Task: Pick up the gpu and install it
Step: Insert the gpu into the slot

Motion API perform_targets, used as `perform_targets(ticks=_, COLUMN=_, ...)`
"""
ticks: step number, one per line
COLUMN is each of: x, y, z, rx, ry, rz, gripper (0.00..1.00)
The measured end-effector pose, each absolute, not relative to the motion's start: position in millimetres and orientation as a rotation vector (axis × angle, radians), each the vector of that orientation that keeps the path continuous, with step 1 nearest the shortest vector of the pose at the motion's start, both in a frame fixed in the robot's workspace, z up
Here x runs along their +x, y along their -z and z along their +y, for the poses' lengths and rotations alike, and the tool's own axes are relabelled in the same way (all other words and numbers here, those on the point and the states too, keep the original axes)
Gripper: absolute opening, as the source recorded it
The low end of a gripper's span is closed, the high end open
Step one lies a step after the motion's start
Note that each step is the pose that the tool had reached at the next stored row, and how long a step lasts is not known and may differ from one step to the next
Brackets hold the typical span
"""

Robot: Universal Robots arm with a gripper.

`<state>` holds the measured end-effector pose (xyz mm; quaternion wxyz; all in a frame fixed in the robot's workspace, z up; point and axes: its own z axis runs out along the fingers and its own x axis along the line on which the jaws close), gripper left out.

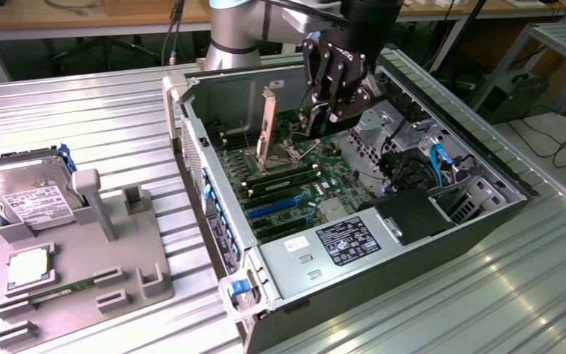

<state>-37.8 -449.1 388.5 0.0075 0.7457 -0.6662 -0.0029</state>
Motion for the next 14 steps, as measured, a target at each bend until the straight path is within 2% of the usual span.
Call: perform_targets(ticks=14, x=-37.8, y=-379.5, z=-449.1, rx=2.350, ry=0.009, rz=-2.062, gripper=0.27)
